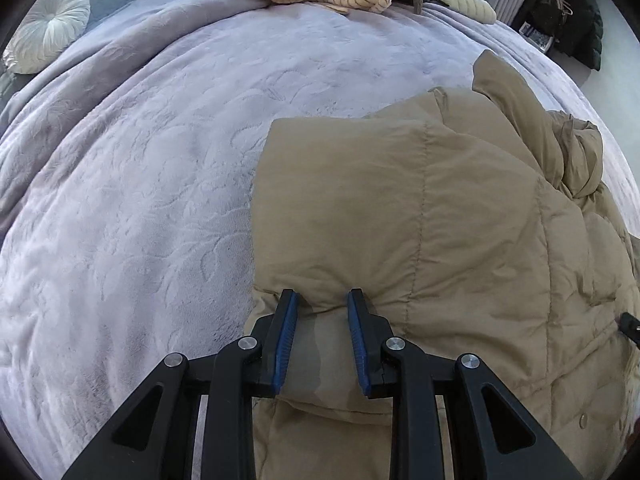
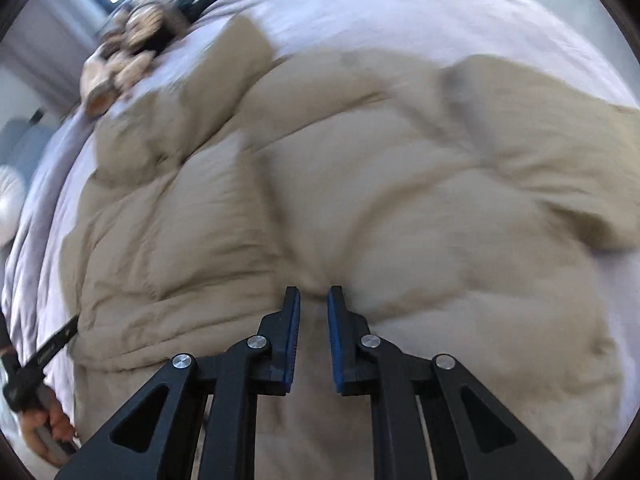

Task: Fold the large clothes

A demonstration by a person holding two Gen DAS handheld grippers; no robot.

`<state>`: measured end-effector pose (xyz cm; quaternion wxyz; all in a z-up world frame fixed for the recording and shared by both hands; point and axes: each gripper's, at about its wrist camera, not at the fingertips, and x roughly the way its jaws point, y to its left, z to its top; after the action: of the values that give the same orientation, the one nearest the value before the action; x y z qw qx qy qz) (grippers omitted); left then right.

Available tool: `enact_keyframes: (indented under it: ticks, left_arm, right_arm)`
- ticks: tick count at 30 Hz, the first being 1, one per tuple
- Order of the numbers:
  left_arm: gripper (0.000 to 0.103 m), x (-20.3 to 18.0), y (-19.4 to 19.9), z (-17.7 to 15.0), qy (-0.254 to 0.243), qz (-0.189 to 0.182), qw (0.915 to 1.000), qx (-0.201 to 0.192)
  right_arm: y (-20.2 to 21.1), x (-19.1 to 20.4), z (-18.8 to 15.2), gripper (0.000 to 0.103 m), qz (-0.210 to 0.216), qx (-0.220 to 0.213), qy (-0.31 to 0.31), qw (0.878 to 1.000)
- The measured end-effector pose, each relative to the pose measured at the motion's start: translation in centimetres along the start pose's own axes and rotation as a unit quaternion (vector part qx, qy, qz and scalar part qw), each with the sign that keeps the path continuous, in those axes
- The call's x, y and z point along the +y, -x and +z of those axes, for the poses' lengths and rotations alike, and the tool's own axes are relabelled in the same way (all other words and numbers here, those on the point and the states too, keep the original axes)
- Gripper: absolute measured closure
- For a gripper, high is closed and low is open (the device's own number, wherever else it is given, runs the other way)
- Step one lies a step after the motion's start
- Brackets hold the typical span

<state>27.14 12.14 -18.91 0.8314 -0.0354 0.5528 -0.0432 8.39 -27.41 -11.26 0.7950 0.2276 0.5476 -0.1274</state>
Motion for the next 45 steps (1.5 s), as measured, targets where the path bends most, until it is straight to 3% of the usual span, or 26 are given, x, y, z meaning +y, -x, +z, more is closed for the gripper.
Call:
enact_keyframes:
  ticks: [6, 12, 13, 15, 16, 17, 18, 19, 23, 25, 28, 31, 33, 41, 45]
  left_arm:
    - [0.075, -1.3, 3.1, -0.3, -0.005, -0.009, 0.9999, 0.005]
    - [0.075, -6.7, 6.1, -2.0, -0.044, -0.034, 0.9984, 0.008]
    - [0.075, -8.1, 6.5, -2.4, -0.050, -0.042, 0.9978, 0.013]
    - [0.074, -10.3, 7.0, -3.2, -0.058, -0.055, 0.9966, 0.019]
    - [0.062, -12.0, 7.2, -3.7, -0.065, -0.064, 0.9955, 0.025]
    - [0.024, -13.0, 7.4, -4.0, -0.071, -0.066, 0.9949, 0.029]
    - [0.009, -14.1, 7.6, -4.3, -0.075, -0.067, 0.9946, 0.027]
    - [0.002, -15.5, 8.2, -4.9, -0.079, -0.066, 0.9946, 0.011]
    - [0.002, -19.7, 8.9, -6.4, -0.114, -0.067, 0.9912, 0.012]
    - [0.002, -21.3, 9.0, -7.0, -0.118, -0.070, 0.9904, 0.017]
    - [0.002, -23.4, 9.0, -7.5, -0.116, -0.071, 0.9905, 0.018]
    - [0.002, -25.3, 9.0, -7.6, -0.117, -0.057, 0.9914, 0.018]
    - [0.002, -26.3, 8.8, -7.6, -0.123, -0.048, 0.9910, 0.022]
    - [0.002, -30.1, 7.6, -8.4, -0.146, -0.058, 0.9864, 0.049]
    - [0.002, -31.6, 7.6, -8.8, -0.154, -0.064, 0.9847, 0.051]
  right_arm:
    - [3.4, -3.3, -0.6, 0.084, 0.049, -0.004, -0.041, 0.998]
    - [5.1, -6.6, -0.9, 0.081, 0.062, 0.014, -0.069, 0.996]
    - [5.5, -7.3, -0.9, 0.079, 0.063, 0.015, -0.074, 0.995]
    - [6.3, -8.6, -1.1, 0.061, 0.065, 0.011, -0.083, 0.994]
    - [6.6, -9.3, -1.3, 0.058, 0.067, 0.008, -0.087, 0.994]
    - [7.0, -10.1, -1.4, 0.054, 0.067, 0.006, -0.091, 0.994]
    - [7.4, -10.9, -1.5, 0.054, 0.067, 0.004, -0.096, 0.993]
    - [7.7, -12.0, -1.6, 0.054, 0.066, 0.004, -0.105, 0.992]
    - [8.6, -15.8, -1.9, 0.044, 0.064, -0.001, -0.137, 0.989]
    - [8.9, -17.6, -2.0, 0.040, 0.062, -0.005, -0.152, 0.986]
    - [9.4, -20.7, -2.1, 0.025, 0.065, -0.015, -0.181, 0.981]
    - [9.8, -23.8, -2.0, 0.019, 0.071, -0.029, -0.212, 0.974]
    - [9.9, -25.7, -1.8, 0.000, 0.075, -0.041, -0.229, 0.970]
    - [9.5, -32.5, 0.2, 0.000, 0.112, -0.061, -0.302, 0.945]
    - [8.7, -35.9, 1.6, 0.000, 0.173, -0.075, -0.362, 0.913]
